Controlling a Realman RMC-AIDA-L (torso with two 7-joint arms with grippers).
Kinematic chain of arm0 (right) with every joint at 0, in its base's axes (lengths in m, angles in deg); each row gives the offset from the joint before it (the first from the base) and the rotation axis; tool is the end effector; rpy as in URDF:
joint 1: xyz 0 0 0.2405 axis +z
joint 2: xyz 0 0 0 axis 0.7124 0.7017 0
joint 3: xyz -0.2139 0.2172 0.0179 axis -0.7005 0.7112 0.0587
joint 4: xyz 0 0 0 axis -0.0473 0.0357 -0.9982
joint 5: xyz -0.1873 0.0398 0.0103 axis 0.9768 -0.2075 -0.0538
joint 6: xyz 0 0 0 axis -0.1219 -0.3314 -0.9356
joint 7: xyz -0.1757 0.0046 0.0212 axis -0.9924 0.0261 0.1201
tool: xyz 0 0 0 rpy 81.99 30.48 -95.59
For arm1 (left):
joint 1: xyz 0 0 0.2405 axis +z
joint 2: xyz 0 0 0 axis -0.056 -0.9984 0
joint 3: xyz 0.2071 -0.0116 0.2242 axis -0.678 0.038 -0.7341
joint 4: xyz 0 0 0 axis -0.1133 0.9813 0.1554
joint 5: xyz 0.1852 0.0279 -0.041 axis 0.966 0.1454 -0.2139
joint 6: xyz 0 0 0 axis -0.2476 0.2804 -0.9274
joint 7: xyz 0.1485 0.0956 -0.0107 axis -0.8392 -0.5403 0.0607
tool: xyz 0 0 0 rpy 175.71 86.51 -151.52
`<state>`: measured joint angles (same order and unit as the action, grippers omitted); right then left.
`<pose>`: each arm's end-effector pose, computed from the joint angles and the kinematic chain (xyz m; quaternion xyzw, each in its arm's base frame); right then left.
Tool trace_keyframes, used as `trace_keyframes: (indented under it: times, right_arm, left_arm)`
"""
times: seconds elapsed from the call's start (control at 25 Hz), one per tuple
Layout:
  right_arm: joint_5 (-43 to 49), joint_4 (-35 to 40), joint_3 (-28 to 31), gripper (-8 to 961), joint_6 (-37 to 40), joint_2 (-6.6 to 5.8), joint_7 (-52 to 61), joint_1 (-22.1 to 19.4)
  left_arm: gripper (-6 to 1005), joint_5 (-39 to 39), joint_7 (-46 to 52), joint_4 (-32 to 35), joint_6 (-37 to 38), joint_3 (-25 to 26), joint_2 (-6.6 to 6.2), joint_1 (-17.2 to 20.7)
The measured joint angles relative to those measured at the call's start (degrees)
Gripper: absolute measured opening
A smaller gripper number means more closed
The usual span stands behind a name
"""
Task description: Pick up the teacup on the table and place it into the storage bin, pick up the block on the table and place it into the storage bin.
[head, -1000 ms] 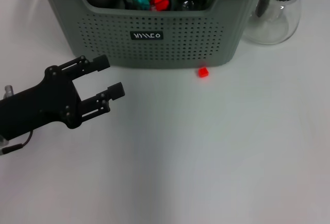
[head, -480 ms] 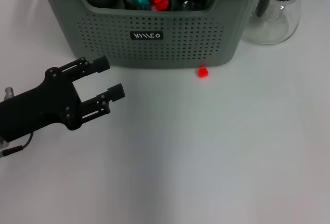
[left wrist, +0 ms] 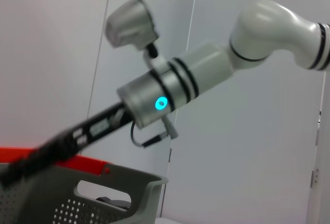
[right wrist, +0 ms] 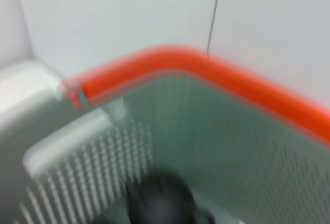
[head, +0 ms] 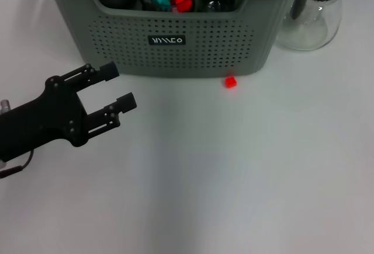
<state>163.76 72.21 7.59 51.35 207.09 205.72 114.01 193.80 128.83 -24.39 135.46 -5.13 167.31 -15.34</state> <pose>0.0510 0.5230 -0.1159 -0.9134 0.2496 0.0390 0.3192 -0.2894 0.2589 -0.0347 -0.8736 -0.1631 -0.4135 0.1979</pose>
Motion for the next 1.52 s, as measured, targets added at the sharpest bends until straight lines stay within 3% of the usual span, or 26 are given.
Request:
trace_keyframes:
  times: [0.12,0.24,0.36,0.48,0.64,0.8,0.92,1.24,1.52]
  right_arm:
    - [-7.0,12.6,0.0,586,1.0,-0.09,-4.4,-8.4]
    - [-19.1,25.1,1.1,713,2.2,-0.38,-14.5,-19.6]
    - [-31.2,32.6,3.5,720,5.5,-0.41,-26.2,-28.9]
    - [-44.9,34.8,7.9,724,14.2,-0.40,-39.7,-36.4]
    - [-57.1,30.8,15.8,718,32.7,-0.40,-57.4,-43.3]
    - [-56.4,21.1,23.1,713,48.3,-0.62,-73.5,-47.0]
    - [-52.1,14.5,27.8,710,55.0,-1.15,-81.2,-48.5]
    - [-40.1,6.6,31.3,711,56.3,-0.42,-93.1,-49.1]
    - [-39.6,4.1,35.7,711,56.4,-0.56,-90.1,-47.5]
  left_arm:
    - [674,0.0,0.0,0.0,0.0,0.0,0.00,0.1]
    - [674,0.0,-0.2,0.0,0.0,0.0,-0.01,0.2]
    - [675,0.0,-0.2,0.0,0.0,0.0,-0.01,0.2]
    - [675,0.0,-0.2,0.0,-0.1,0.0,-0.01,0.2]
    - [674,0.0,-0.2,-0.2,-0.4,0.0,0.00,0.2]
    - [674,0.0,-0.3,-0.8,-0.8,0.0,-0.06,0.0]
    - [675,0.0,-0.3,-1.4,-1.4,0.0,-0.11,-0.2]
    - [674,0.3,-0.3,-2.5,-3.9,0.0,-0.18,-0.4]
    - [674,1.6,-0.3,-2.8,-5.1,-0.4,-0.18,-0.5]
